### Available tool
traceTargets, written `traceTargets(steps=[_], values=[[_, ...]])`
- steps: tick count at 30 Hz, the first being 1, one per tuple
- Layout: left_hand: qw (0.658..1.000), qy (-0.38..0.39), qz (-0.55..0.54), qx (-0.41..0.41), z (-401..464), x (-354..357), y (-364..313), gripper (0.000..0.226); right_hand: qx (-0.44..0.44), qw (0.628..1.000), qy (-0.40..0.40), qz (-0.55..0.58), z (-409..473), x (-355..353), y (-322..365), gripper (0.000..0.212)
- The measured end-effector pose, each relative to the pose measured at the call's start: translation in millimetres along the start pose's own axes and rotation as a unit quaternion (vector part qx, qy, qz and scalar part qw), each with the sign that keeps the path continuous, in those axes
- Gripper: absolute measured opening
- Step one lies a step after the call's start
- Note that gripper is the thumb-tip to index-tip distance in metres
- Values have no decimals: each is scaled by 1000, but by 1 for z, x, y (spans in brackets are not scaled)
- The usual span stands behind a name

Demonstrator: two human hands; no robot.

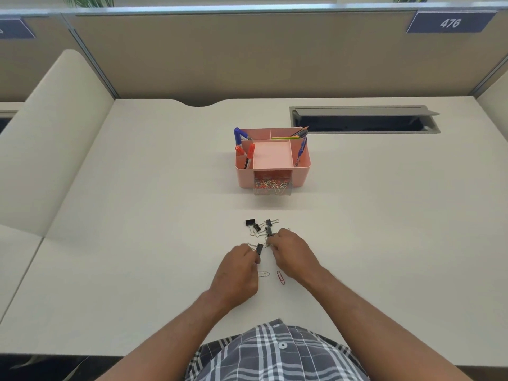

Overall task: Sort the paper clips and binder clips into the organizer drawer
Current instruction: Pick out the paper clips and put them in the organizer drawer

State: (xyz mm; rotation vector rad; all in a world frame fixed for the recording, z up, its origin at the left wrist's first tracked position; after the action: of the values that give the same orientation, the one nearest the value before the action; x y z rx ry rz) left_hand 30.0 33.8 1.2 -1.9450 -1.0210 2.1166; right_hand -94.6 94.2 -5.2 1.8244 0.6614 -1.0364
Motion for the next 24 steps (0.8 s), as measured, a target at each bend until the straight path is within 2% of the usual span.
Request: traceTargets(steps=[5, 15, 21, 24], values=[[999, 19, 25, 6, -11, 20, -6, 12, 12, 1000, -21, 3, -6, 5, -7, 17], [998, 48, 44, -14, 3, 24, -8, 10, 19, 999, 12, -40, -10, 16, -12, 14], [998, 0, -22, -63, 4, 4, 8, 14, 65, 997, -23, 32, -11, 5, -21, 15], [994, -17, -46, -101, 9, -4, 19, 12, 67, 997, -13, 35, -9, 3, -20, 15]])
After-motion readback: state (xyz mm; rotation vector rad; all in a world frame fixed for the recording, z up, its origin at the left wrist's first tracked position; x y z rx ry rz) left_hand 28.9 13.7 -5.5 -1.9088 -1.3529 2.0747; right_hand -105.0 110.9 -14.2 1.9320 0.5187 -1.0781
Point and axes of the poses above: each hand's wrist, its own z-axis towards the middle knuckle, its own x-axis out of the palm, y = z × x, the point moved 7 cm from there along z, towards the middle knuckle, and after that the axes turned 6 degrees about y, right-handed, at the moved point
